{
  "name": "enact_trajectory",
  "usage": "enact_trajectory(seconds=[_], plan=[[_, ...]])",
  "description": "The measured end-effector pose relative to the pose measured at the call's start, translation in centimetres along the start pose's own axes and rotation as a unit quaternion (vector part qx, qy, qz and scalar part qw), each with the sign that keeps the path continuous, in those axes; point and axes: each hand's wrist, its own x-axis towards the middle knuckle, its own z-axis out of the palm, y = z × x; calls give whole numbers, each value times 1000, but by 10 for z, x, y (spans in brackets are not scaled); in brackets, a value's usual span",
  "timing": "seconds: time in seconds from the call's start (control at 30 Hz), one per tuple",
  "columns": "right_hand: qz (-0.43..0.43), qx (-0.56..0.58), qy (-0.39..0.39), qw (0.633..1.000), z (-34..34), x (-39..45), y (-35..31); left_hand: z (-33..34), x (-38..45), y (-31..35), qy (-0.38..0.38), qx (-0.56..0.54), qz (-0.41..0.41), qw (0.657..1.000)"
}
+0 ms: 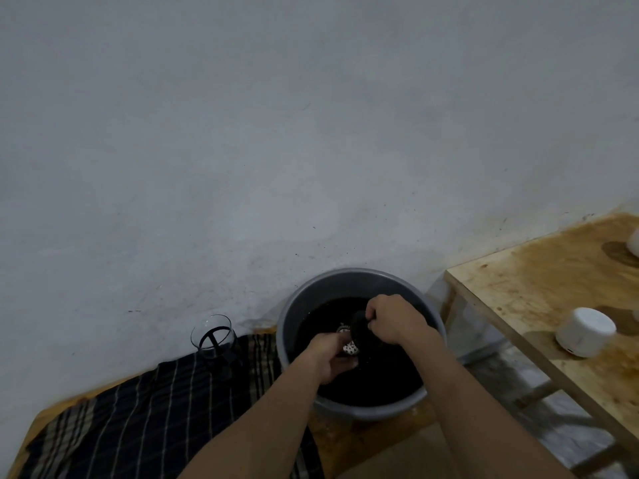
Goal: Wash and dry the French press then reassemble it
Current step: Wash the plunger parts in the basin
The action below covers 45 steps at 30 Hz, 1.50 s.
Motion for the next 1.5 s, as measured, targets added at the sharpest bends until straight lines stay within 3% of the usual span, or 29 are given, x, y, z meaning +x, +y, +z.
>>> enact_trajectory(seconds=[0.3, 0.9, 1.23, 1.37, 1.5], plan=[[-1, -6, 62, 998, -7, 1, -8, -3, 1, 6, -30, -8, 15, 999], [-6, 42, 50, 998, 1, -9, 4, -2, -5, 2, 6, 46, 29, 998], [8, 99, 21, 995, 10, -14, 16, -1, -6, 3, 49, 106, 89, 989], [44, 225, 24, 973, 20, -13, 18, -4, -14, 15, 105, 200, 203, 953], [60, 421, 1, 905, 32, -18, 0, -22, -39, 37, 162, 312, 324, 878]])
